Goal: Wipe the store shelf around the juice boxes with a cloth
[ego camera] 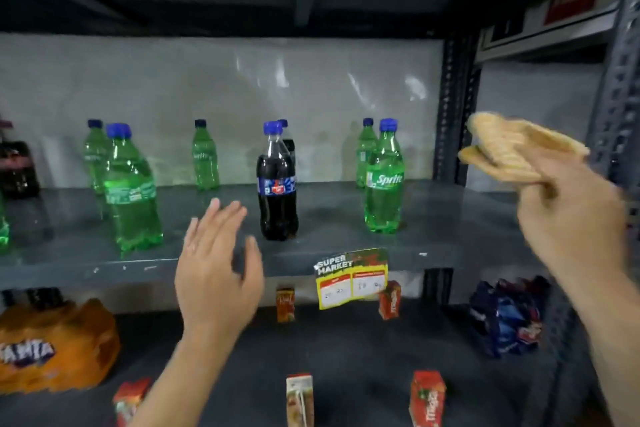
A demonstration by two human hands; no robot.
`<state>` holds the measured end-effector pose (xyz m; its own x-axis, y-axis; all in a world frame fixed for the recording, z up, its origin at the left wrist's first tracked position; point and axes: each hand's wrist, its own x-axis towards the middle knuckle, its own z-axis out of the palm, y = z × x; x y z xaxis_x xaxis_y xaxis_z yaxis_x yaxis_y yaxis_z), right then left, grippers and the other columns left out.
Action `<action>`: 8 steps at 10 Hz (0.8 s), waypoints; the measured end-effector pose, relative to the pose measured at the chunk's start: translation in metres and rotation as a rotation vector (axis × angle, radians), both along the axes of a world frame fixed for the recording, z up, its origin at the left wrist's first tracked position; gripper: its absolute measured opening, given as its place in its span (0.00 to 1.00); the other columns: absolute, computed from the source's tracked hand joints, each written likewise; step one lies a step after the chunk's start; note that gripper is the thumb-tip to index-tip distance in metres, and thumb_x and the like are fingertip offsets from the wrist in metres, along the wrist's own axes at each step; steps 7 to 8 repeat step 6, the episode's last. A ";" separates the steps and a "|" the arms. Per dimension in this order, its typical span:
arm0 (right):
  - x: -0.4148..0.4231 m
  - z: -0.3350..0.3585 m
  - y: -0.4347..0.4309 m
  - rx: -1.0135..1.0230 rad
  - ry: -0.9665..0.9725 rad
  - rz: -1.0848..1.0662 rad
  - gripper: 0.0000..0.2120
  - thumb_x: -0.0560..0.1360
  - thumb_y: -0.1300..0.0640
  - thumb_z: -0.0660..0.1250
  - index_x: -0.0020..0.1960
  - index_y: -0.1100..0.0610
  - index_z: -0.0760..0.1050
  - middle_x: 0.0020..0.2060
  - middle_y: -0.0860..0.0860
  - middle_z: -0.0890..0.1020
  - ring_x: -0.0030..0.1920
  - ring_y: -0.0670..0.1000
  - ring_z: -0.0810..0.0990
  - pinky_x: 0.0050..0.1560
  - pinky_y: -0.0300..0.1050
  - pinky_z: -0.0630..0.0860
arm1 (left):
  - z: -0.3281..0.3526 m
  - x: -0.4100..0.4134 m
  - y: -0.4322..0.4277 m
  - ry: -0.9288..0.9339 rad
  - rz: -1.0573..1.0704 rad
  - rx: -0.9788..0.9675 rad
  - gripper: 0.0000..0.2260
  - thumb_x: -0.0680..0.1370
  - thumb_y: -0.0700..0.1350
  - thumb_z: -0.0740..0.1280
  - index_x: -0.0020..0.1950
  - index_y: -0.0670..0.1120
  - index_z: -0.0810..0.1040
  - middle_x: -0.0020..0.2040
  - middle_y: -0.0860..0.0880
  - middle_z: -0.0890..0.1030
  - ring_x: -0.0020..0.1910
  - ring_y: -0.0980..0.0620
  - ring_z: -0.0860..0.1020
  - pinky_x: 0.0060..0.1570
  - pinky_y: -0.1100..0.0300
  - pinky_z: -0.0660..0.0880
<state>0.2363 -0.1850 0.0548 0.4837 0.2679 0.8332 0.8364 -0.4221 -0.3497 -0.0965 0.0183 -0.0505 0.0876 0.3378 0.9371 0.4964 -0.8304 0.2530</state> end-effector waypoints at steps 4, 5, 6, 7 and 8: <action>-0.043 -0.032 0.021 -1.045 0.309 0.230 0.44 0.65 0.24 0.36 0.77 0.43 0.47 0.78 0.46 0.48 0.78 0.49 0.50 0.77 0.52 0.50 | 0.032 0.012 0.030 0.676 0.222 -0.524 0.21 0.81 0.49 0.48 0.66 0.43 0.74 0.69 0.45 0.74 0.67 0.46 0.70 0.63 0.53 0.65; -0.050 -0.036 0.024 -1.018 0.296 0.205 0.40 0.68 0.28 0.39 0.77 0.43 0.47 0.78 0.46 0.49 0.78 0.51 0.51 0.76 0.52 0.52 | 0.032 0.011 0.030 0.698 0.211 -0.530 0.21 0.82 0.49 0.49 0.72 0.44 0.68 0.74 0.46 0.67 0.73 0.49 0.63 0.68 0.53 0.61; -0.052 -0.025 0.018 -0.839 0.339 0.261 0.42 0.68 0.27 0.42 0.77 0.46 0.52 0.77 0.47 0.56 0.76 0.51 0.56 0.74 0.51 0.55 | 0.037 0.008 0.027 0.527 0.158 -0.489 0.23 0.80 0.45 0.56 0.75 0.42 0.61 0.77 0.44 0.59 0.76 0.46 0.58 0.73 0.49 0.55; -0.052 -0.025 0.018 -0.839 0.339 0.261 0.42 0.68 0.27 0.42 0.77 0.46 0.52 0.77 0.47 0.56 0.76 0.51 0.56 0.74 0.51 0.55 | 0.037 0.008 0.027 0.527 0.158 -0.489 0.23 0.80 0.45 0.56 0.75 0.42 0.61 0.77 0.44 0.59 0.76 0.46 0.58 0.73 0.49 0.55; -0.052 -0.025 0.018 -0.839 0.339 0.261 0.42 0.68 0.27 0.42 0.77 0.46 0.52 0.77 0.47 0.56 0.76 0.51 0.56 0.74 0.51 0.55 | 0.037 0.008 0.027 0.527 0.158 -0.489 0.23 0.80 0.45 0.56 0.75 0.42 0.61 0.77 0.44 0.59 0.76 0.46 0.58 0.73 0.49 0.55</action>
